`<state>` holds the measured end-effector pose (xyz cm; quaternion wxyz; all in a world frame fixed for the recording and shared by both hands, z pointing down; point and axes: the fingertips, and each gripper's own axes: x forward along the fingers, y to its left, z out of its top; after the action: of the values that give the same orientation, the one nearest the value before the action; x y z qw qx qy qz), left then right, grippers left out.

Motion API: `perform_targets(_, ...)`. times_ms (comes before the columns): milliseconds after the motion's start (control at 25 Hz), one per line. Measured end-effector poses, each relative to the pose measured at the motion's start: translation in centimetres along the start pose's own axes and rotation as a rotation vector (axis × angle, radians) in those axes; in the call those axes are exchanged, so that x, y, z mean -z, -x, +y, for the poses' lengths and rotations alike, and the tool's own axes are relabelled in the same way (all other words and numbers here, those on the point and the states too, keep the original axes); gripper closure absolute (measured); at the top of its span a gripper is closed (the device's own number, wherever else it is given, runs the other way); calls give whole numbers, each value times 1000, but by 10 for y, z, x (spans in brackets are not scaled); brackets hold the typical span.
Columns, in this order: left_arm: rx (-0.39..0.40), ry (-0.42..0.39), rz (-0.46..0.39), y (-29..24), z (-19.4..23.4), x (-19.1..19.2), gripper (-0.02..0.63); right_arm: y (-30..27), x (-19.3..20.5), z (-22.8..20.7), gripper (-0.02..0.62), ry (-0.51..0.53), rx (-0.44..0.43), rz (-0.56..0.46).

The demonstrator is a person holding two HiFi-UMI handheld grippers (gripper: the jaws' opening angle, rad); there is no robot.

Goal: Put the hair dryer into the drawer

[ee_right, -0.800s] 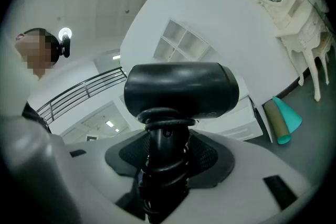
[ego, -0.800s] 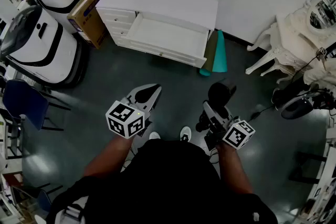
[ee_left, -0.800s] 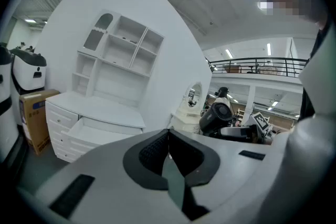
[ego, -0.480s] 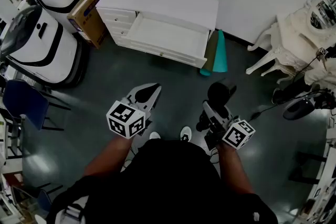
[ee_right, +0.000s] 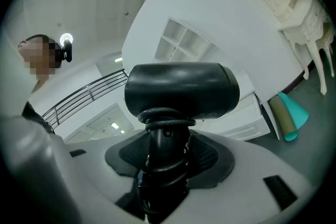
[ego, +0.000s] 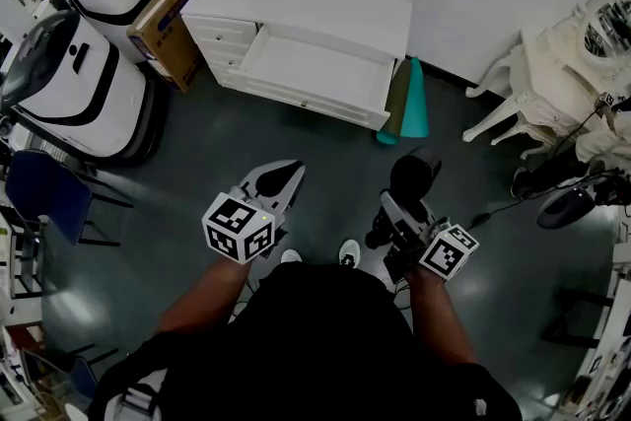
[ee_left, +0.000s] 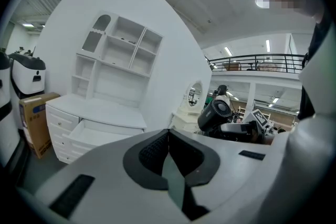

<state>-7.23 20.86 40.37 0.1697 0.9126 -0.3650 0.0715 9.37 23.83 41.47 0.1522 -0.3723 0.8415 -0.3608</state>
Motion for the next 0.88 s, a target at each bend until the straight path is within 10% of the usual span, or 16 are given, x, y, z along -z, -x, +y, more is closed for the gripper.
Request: perform_targets(880,36,39,10,-16,-12,1,597,1,-5,-11,359,-4,3,23)
